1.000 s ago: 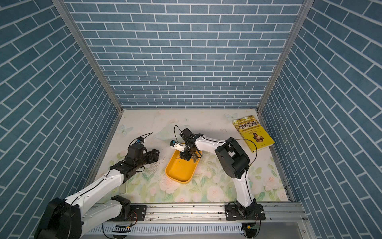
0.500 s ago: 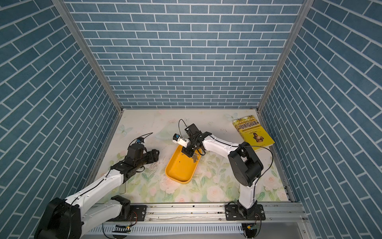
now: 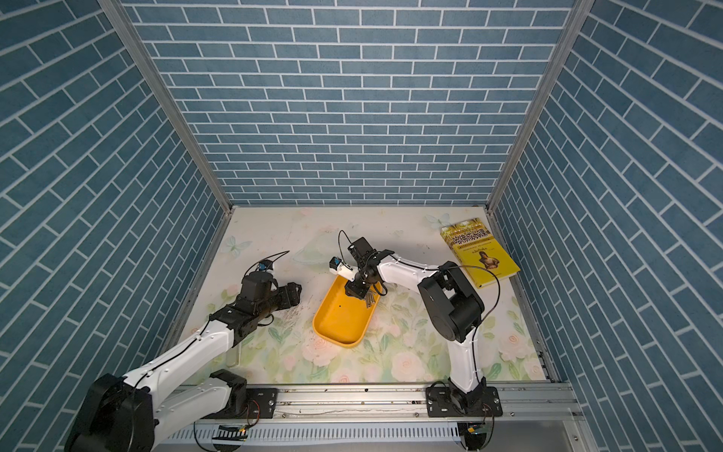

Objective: Take out the screws from the storage box
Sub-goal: Pick up the screw from the storage box.

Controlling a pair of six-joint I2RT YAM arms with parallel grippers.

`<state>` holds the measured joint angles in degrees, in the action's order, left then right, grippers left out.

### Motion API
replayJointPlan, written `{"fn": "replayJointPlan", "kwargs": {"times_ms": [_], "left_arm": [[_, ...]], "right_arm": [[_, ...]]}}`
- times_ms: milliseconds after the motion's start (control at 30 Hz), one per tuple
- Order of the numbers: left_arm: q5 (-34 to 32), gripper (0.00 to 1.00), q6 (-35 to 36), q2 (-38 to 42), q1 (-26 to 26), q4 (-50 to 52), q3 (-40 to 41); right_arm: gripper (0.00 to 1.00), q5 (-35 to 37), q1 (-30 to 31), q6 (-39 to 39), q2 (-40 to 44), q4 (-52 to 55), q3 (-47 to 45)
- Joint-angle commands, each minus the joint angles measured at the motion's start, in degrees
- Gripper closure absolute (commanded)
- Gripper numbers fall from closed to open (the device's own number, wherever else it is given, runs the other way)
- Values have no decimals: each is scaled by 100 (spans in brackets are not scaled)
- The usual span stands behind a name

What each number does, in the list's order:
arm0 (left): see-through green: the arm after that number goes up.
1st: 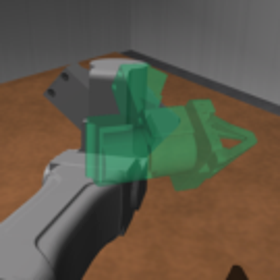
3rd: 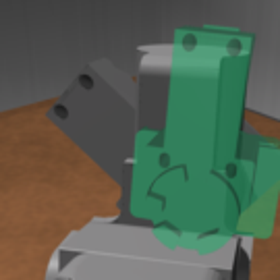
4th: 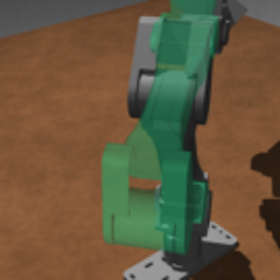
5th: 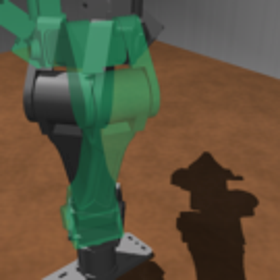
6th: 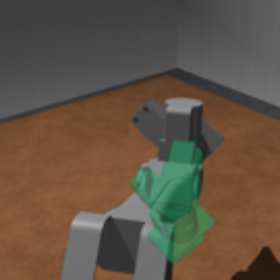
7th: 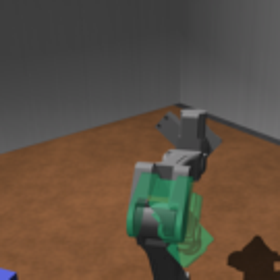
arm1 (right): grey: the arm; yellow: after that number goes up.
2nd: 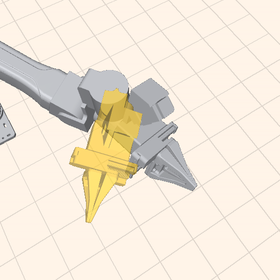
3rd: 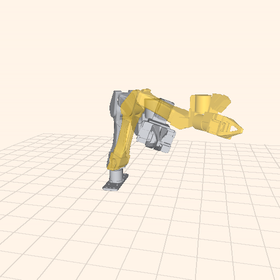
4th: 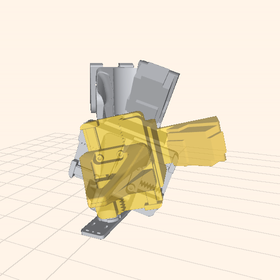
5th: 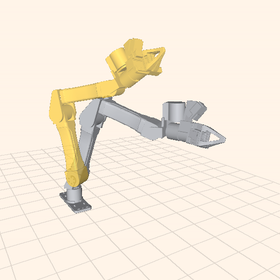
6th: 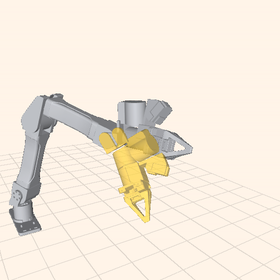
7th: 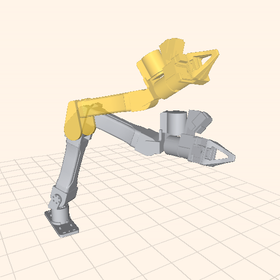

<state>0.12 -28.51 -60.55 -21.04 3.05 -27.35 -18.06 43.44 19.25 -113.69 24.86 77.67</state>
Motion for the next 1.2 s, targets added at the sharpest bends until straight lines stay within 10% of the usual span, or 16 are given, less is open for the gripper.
{"fn": "replayJointPlan", "kwargs": {"times_ms": [0, 600, 1167], "left_arm": [[-26, 18, 60, -23, -31, 3, -51], [-12, 18, 53, -1, -24, 4, -67], [352, 8, 154, 415, -214, -238, 64]], "right_arm": [[66, 46, 15, -127, -140, 345, 177], [73, 689, 15, -380, -619, 809, 256], [100, 677, 172, -126, 123, 332, 266]]}}
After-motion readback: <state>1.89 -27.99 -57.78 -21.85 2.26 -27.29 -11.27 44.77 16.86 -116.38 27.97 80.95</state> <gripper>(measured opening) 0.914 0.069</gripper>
